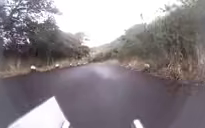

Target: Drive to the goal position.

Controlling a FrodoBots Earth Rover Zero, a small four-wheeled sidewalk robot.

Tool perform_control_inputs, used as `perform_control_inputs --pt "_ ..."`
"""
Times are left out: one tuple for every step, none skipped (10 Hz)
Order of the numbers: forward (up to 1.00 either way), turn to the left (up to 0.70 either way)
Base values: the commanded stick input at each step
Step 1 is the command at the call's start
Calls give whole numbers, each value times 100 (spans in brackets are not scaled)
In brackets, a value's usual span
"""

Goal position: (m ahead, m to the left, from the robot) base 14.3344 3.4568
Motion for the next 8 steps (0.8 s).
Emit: perform_control_inputs --pt "100 0" --pt "100 0" --pt "100 0" --pt "100 0" --pt "100 0" --pt "100 0" --pt "100 0" --pt "100 0"
